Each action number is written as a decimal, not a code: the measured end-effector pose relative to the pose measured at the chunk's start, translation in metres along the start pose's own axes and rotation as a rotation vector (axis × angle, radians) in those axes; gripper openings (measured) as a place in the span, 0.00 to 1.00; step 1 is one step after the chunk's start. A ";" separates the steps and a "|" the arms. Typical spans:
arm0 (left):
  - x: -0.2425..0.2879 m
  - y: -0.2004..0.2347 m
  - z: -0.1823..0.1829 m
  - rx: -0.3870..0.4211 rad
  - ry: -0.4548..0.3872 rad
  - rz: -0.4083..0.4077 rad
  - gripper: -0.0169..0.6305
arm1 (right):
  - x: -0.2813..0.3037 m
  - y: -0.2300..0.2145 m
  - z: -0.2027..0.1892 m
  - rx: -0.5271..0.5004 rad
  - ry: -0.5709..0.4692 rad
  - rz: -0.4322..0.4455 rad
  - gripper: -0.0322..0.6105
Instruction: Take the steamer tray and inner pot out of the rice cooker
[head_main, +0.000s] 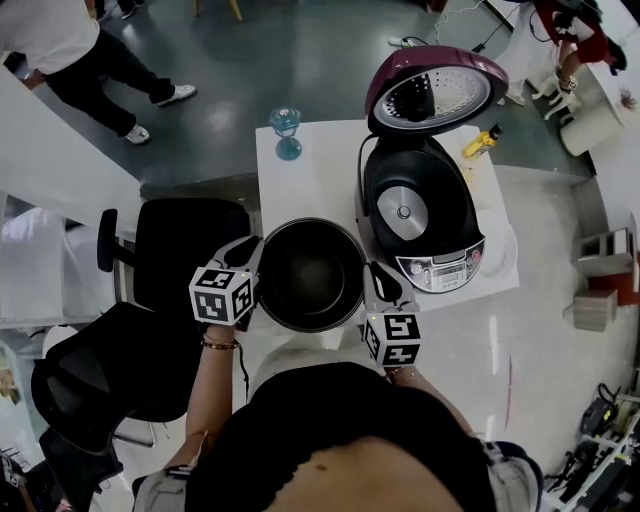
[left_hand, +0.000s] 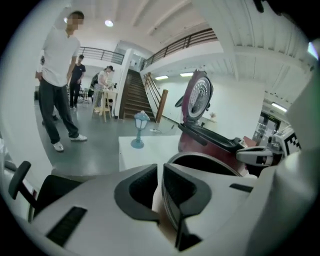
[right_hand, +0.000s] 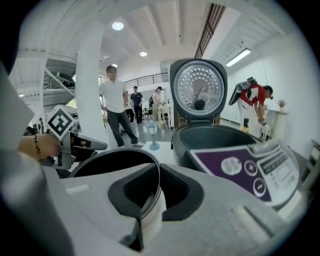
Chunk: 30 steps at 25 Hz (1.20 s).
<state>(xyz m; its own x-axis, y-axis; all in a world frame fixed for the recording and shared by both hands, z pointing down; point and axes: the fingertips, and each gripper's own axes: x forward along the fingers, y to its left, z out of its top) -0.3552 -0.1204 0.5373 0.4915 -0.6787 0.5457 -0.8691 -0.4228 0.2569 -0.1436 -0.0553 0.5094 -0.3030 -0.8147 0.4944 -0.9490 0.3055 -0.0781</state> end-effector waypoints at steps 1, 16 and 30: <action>-0.004 0.003 0.008 -0.008 -0.046 0.020 0.07 | -0.002 0.001 0.010 -0.032 -0.035 0.002 0.09; -0.124 -0.042 0.129 0.139 -0.556 0.194 0.03 | -0.029 -0.017 0.133 0.039 -0.402 0.090 0.06; -0.170 -0.055 0.118 0.110 -0.599 0.334 0.03 | -0.054 -0.044 0.146 -0.002 -0.455 0.109 0.06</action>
<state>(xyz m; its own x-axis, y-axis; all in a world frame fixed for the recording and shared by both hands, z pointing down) -0.3843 -0.0525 0.3366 0.1727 -0.9842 0.0392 -0.9839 -0.1706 0.0523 -0.0987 -0.0967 0.3593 -0.4090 -0.9110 0.0539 -0.9094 0.4020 -0.1065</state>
